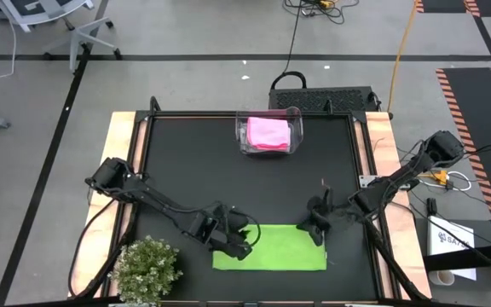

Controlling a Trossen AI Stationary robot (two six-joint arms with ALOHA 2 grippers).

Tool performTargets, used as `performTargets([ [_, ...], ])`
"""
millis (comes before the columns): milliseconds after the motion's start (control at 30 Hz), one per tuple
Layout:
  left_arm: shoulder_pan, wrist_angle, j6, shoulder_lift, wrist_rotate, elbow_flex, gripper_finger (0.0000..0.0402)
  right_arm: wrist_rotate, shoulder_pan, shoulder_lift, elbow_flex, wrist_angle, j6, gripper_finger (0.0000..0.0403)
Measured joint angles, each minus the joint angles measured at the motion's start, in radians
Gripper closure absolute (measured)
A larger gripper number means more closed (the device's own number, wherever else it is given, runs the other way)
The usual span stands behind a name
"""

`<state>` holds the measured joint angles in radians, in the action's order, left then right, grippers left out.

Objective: Fold microfiber towels
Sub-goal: Fold the green microfiber cloth

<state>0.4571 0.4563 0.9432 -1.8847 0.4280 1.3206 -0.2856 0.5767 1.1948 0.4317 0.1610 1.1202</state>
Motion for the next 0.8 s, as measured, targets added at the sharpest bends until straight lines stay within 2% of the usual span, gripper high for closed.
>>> performTargets([
  [133,-0.016,-0.276,-0.133,0.000,0.045,-0.081,0.0294,-0.012,-0.055,0.057,-0.027,0.166,-0.177,0.0400],
  [233,-0.032,-0.466,-0.195,0.000,0.046,-0.160,0.0293,-0.022,-0.085,0.158,-0.023,0.350,-0.325,0.0402],
  [333,-0.045,-0.584,-0.232,0.000,0.053,-0.232,0.0293,-0.028,-0.103,0.287,0.006,0.514,-0.413,0.0402],
  [500,-0.048,-0.723,-0.287,-0.001,0.071,-0.305,0.0293,-0.026,-0.106,0.499,0.093,0.612,-0.479,0.0403],
  [600,-0.039,-0.743,-0.291,-0.005,0.059,-0.311,0.0293,-0.022,-0.106,0.600,0.150,0.630,-0.471,0.0403],
  [800,-0.005,-0.779,-0.245,-0.053,-0.043,-0.310,0.0293,0.051,-0.106,0.674,0.189,0.619,-0.453,0.0403],
])
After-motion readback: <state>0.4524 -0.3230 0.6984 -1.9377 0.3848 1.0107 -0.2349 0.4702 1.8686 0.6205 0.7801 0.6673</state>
